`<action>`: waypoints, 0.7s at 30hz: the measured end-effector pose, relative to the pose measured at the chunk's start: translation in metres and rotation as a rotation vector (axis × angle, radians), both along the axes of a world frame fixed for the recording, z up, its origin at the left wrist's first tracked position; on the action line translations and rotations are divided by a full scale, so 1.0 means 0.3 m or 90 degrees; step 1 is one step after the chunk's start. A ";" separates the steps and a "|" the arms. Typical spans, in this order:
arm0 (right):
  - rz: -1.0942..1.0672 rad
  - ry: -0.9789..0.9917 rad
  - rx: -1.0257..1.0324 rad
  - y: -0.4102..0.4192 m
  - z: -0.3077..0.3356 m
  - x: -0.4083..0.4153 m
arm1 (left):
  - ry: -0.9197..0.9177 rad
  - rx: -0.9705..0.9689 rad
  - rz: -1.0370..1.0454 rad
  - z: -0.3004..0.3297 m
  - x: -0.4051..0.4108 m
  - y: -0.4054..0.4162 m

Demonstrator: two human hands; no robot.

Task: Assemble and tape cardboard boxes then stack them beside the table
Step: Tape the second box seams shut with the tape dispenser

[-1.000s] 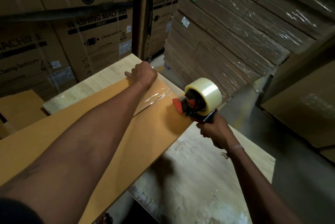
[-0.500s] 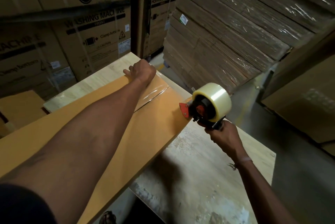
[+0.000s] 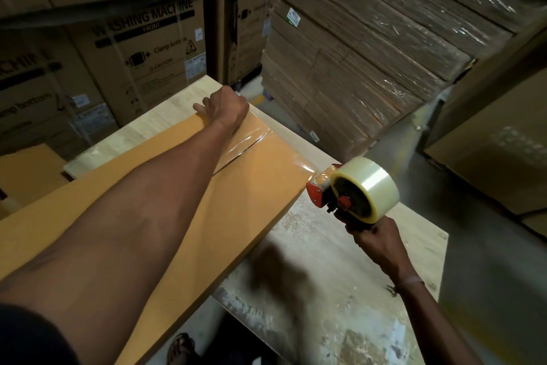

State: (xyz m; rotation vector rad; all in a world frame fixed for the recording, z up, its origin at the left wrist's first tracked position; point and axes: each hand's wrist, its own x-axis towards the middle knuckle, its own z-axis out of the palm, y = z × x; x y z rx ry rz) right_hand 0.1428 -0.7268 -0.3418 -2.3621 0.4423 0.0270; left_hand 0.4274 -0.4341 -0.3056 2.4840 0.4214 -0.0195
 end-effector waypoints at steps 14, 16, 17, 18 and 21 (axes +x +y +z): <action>0.022 -0.029 0.053 -0.035 -0.058 -0.068 | -0.005 -0.004 0.008 0.004 -0.004 -0.001; 0.028 -0.031 0.050 -0.035 -0.060 -0.067 | -0.008 -0.015 0.008 0.004 -0.001 0.002; 0.037 -0.030 0.046 -0.030 -0.062 -0.062 | -0.010 -0.020 0.008 0.003 0.000 0.004; 0.044 -0.027 0.043 -0.021 -0.065 -0.054 | -0.014 -0.023 0.007 0.001 0.001 0.006; 0.063 -0.028 0.000 0.000 -0.079 -0.019 | -0.011 -0.017 0.003 -0.008 0.005 0.006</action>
